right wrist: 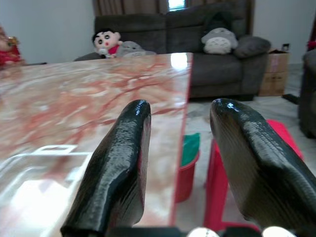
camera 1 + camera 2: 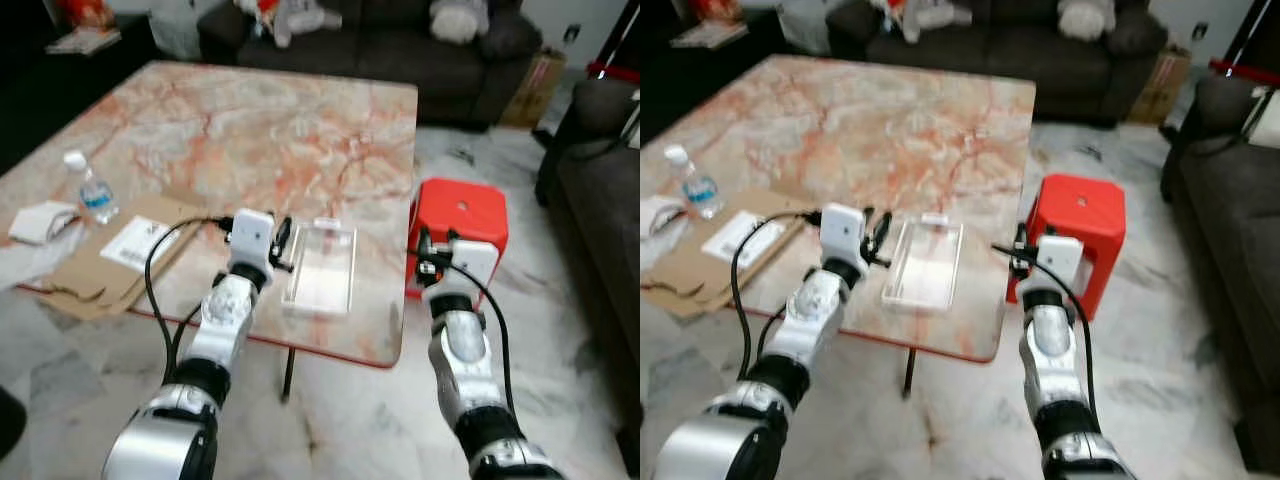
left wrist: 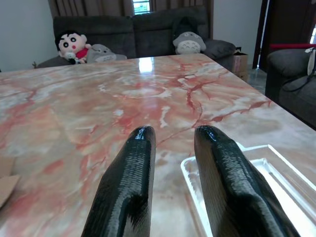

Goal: Picking trash to rubbish bin

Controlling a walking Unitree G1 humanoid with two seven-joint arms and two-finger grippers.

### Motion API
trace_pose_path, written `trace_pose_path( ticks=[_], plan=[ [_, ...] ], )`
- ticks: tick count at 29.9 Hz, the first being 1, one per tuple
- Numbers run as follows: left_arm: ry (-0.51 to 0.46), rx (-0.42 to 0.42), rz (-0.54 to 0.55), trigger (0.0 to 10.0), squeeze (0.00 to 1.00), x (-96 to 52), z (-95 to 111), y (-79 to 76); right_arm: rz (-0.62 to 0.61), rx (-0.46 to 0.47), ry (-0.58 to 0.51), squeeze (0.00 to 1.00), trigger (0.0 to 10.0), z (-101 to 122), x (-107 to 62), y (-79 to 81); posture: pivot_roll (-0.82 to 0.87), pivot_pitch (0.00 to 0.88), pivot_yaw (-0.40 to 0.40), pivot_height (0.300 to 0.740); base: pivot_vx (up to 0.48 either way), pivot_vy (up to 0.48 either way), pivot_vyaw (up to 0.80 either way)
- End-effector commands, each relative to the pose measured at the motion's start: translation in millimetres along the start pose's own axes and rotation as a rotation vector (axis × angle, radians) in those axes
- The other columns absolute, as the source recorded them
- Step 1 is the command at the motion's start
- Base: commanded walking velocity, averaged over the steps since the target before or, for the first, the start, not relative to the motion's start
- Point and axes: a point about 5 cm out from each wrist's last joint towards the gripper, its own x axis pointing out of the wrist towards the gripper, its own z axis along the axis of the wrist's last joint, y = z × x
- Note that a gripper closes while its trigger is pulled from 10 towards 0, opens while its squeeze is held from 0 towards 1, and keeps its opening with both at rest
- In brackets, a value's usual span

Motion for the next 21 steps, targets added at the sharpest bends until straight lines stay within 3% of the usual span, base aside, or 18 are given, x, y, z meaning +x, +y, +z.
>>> trace_pose_path(
  ticks=[1,7,8,9,21],
  plan=[
    [-0.008,-0.014,-0.008,10.0,0.0,0.2,2,-0.9,-0.011,0.001,-0.005,0.0,10.0,2,1.7,-1.9,0.11,0.102,-0.008,0.74,0.0,0.0,0.0],
    [0.042,-0.068,-0.043,10.0,0.0,0.8,-4,-4.4,-0.019,0.009,0.002,0.0,10.0,2,2.3,-2.1,0.12,0.112,-0.008,0.74,0.0,0.0,0.0],
    [0.046,-0.068,-0.044,10.0,0.33,0.8,-4,-4.2,-0.019,0.009,0.003,0.0,10.0,2,2.4,-1.8,0.12,0.117,-0.008,0.74,0.0,0.0,0.0],
    [0.053,-0.067,-0.046,10.0,1.0,0.7,-5,-4.1,-0.018,0.009,0.004,0.0,10.0,2,2.5,-1.5,0.12,0.117,-0.008,0.74,0.0,0.0,0.0],
    [0.181,-0.061,-0.107,10.0,1.0,5.3,-15,-11.2,-0.017,0.012,0.013,0.0,10.0,1,2.7,-0.3,0.12,0.128,-0.01,0.74,0.0,0.0,0.0]
  ],
)
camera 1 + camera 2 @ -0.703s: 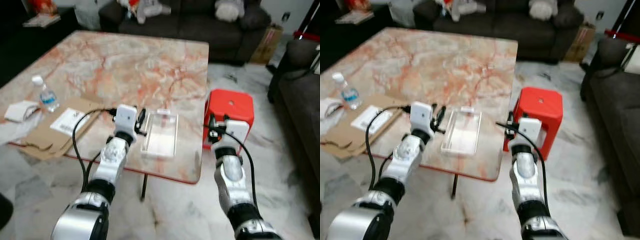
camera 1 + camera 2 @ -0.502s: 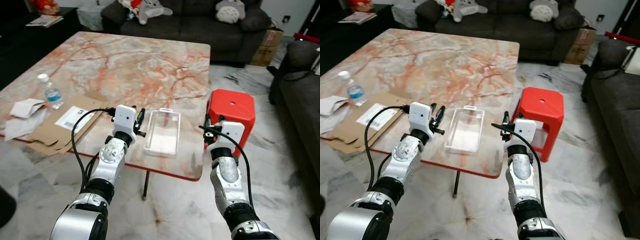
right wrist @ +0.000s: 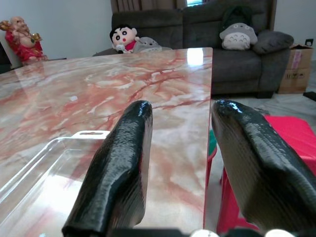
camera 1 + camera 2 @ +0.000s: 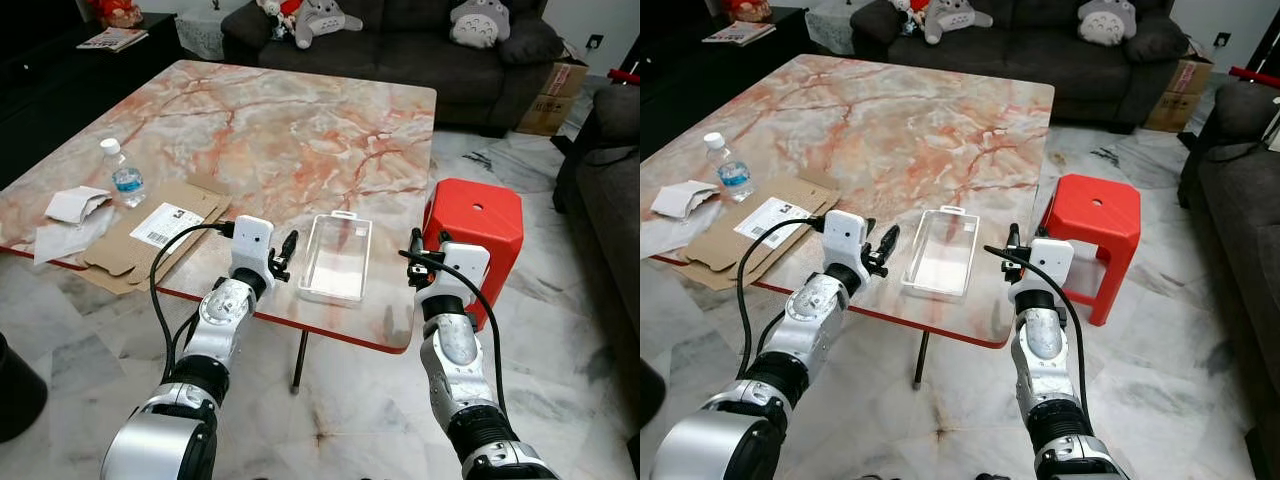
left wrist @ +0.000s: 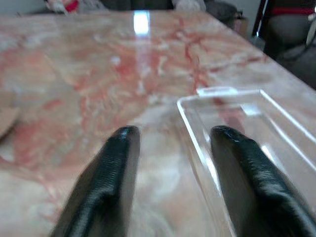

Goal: Picking trash to rubbish bin

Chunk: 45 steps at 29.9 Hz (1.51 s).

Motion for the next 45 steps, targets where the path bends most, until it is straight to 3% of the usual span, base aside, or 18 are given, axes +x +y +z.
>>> trace_pose_path(
  ticks=[1,5,6,8,19,24,30,41,45],
  plan=[
    [0.013,0.005,-0.033,10.0,1.0,4.4,3,-4.8,-0.008,0.011,0.001,0.0,10.0,2,2.6,0.3,0.12,0.128,-0.01,0.74,0.0,0.0,0.0],
    [0.033,0.013,-0.029,10.0,1.0,13.0,9,-10.2,-0.002,0.012,0.001,0.0,10.0,2,3.1,1.8,0.12,0.129,-0.008,0.74,0.0,0.0,0.0],
    [0.029,0.005,-0.037,10.0,0.05,14.6,11,-11.6,-0.002,0.012,0.001,0.0,10.0,3,3.2,1.6,0.12,0.129,-0.008,0.74,0.0,0.0,0.0],
    [0.027,-0.005,-0.049,10.0,0.0,16.7,14,-13.6,-0.002,0.011,0.001,0.0,10.0,3,3.1,1.1,0.12,0.129,-0.008,0.74,0.0,0.0,0.0],
    [0.109,-0.077,-0.093,10.0,0.0,29.4,22,-26.4,0.006,0.01,0.013,0.0,10.0,1,3.4,0.3,0.12,0.125,-0.002,0.74,0.0,0.0,0.0],
    [0.139,-0.059,-0.07,10.0,0.0,30.7,21,-26.0,0.003,0.017,0.012,0.0,10.0,2,3.3,0.2,0.11,0.125,0.001,0.74,0.0,0.0,0.0],
    [0.195,0.031,-0.032,10.0,0.0,31.6,20,-23.1,0.005,0.02,0.009,0.0,10.0,2,3.4,-0.3,0.11,0.12,0.005,0.74,0.0,0.0,0.0],
    [0.242,0.017,-0.044,10.0,0.0,29.2,11,-27.6,0.008,0.023,0.006,0.0,10.0,2,3.2,0.5,0.1,0.11,0.01,0.74,0.0,0.0,0.0],
    [0.269,-0.03,-0.084,10.0,0.0,25.7,2,-34.9,0.005,0.023,0.003,0.0,10.0,2,2.4,1.1,0.1,0.102,0.019,0.74,0.0,0.0,0.0]
  ],
)
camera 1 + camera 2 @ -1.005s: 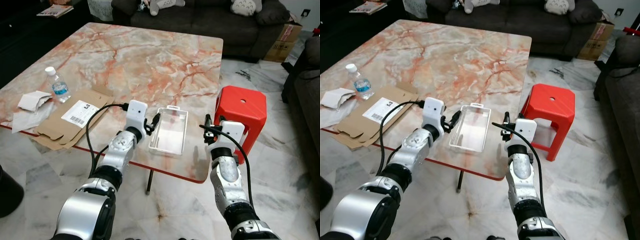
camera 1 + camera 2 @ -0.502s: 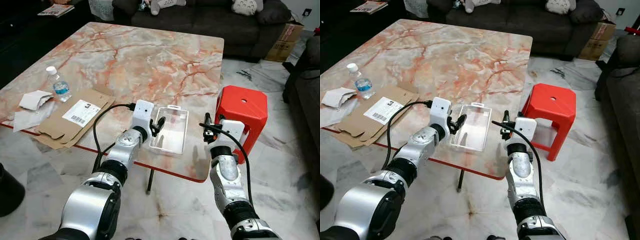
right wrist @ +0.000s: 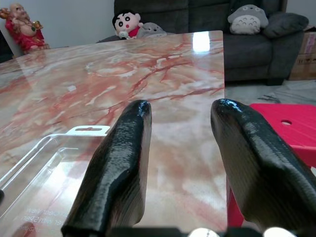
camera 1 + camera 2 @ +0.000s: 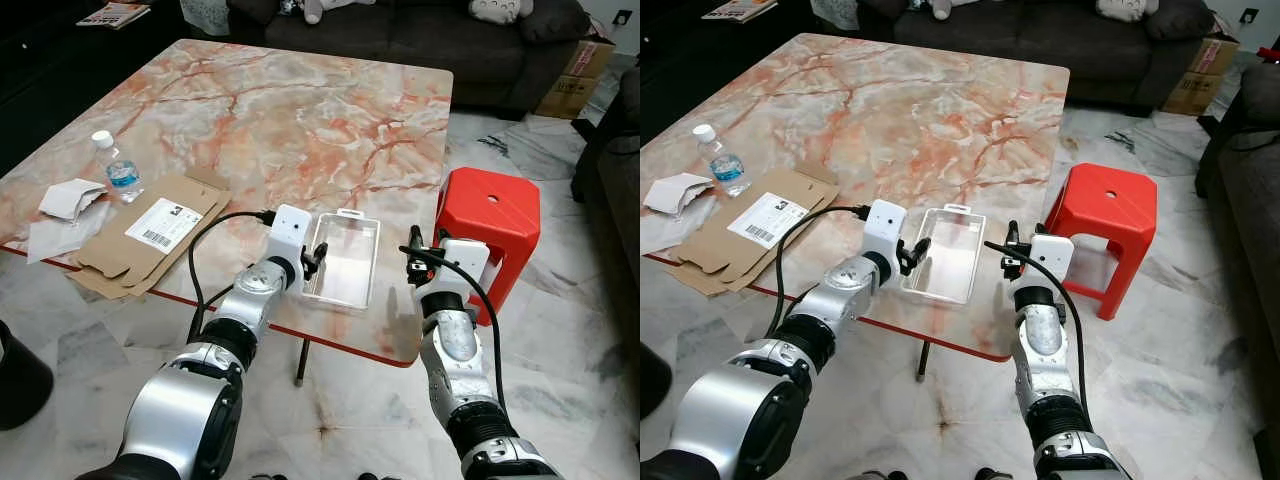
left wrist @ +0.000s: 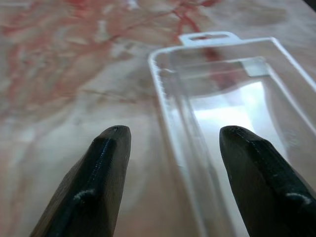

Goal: Picking trash to rubbish bin

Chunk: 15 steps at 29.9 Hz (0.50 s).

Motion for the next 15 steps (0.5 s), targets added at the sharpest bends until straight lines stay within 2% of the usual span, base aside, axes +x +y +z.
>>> trace_pose_path(
  ticks=[1,11,15],
  plan=[
    [0.037,-0.017,-0.014,10.0,0.0,-0.9,-9,-2.8,-0.005,0.007,0.002,0.0,10.0,-1,-1.2,-0.5,0.1,0.102,0.019,0.74,0.0,0.0,0.0],
    [0.114,0.068,0.005,10.0,0.0,-2.3,-18,-1.7,-0.009,0.011,0.002,0.0,10.0,-1,-1.8,-0.1,0.1,0.092,0.025,0.74,0.0,0.0,0.0],
    [0.156,0.068,0.02,10.0,0.0,-3.5,-24,-0.2,-0.007,0.013,0.001,0.0,10.0,-1,-1.7,0.8,0.1,0.087,0.027,0.74,0.0,0.0,0.0]
  ],
)
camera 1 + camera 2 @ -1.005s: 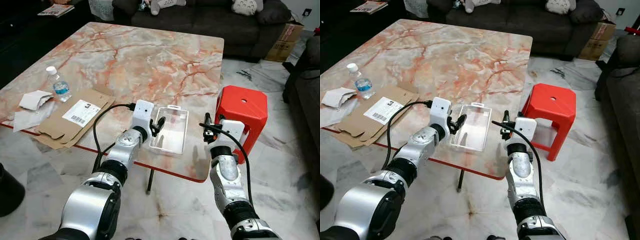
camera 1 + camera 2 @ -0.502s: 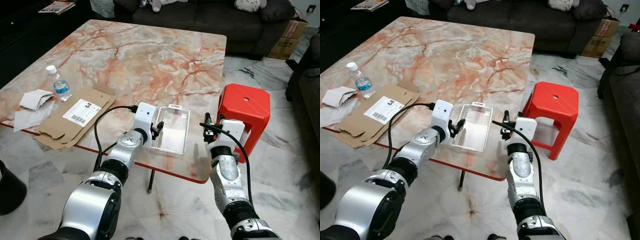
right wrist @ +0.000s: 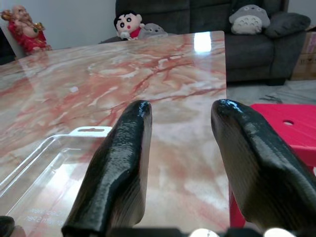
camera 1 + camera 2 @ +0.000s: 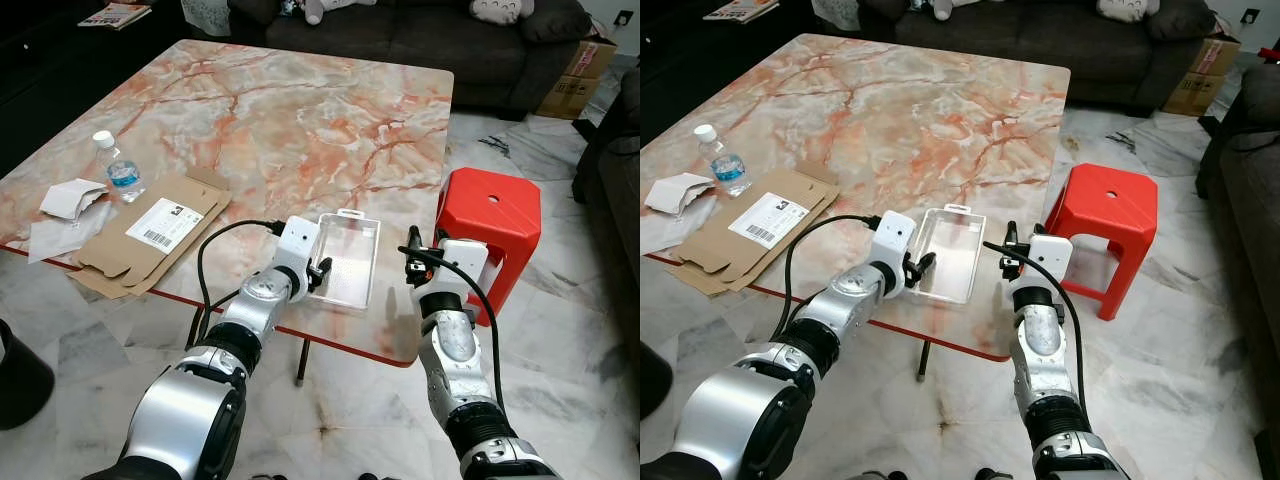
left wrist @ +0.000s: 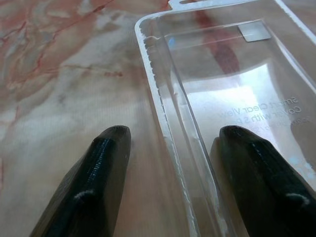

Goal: Picking trash to rubbish bin

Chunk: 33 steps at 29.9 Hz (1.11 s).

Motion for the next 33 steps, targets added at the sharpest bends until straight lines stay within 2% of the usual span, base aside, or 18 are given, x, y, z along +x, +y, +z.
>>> trace_pose_path(
  ticks=[1,3,4,5,6,27,33],
  plan=[
    [0.074,0.006,0.015,10.0,0.0,-2.2,-15,2.8,-0.008,0.008,0.0,0.0,10.0,-1,-1.4,-0.8,0.1,0.087,0.027,0.74,0.0,0.0,0.0],
    [0.081,0.005,0.014,10.0,0.0,-2.3,-16,2.7,-0.008,0.009,0.001,0.0,10.0,-1,-1.4,-0.6,0.1,0.087,0.027,0.74,0.0,0.0,0.0],
    [0.082,0.005,0.013,7.4,0.0,-2.4,-16,2.8,-0.007,0.009,0.002,0.0,10.0,-1,-1.6,-0.4,0.1,0.086,0.028,0.74,0.0,0.0,0.0],
    [0.083,0.005,0.013,7.4,0.0,-2.5,-16,2.8,-0.007,0.009,0.002,0.0,10.0,-1,-1.8,-0.2,0.1,0.086,0.028,0.74,0.0,0.0,0.0],
    [0.082,0.006,0.012,0.0,0.0,-2.5,-16,2.6,-0.007,0.009,0.002,0.0,10.0,-1,-1.9,-0.1,0.1,0.086,0.027,0.74,0.0,0.0,0.0],
    [0.048,0.008,-0.02,0.0,0.0,-1.1,-10,-3.9,-0.021,0.005,0.005,0.0,10.0,-1,-1.9,-3.7,0.1,0.116,0.026,0.74,0.0,0.0,0.0],
    [-0.038,-0.013,-0.022,0.0,0.0,-0.8,-1,-6.5,-0.021,0.001,0.005,0.0,10.0,-1,-1.5,-4.3,0.1,0.116,0.024,0.74,0.0,0.0,0.0]
  ],
)
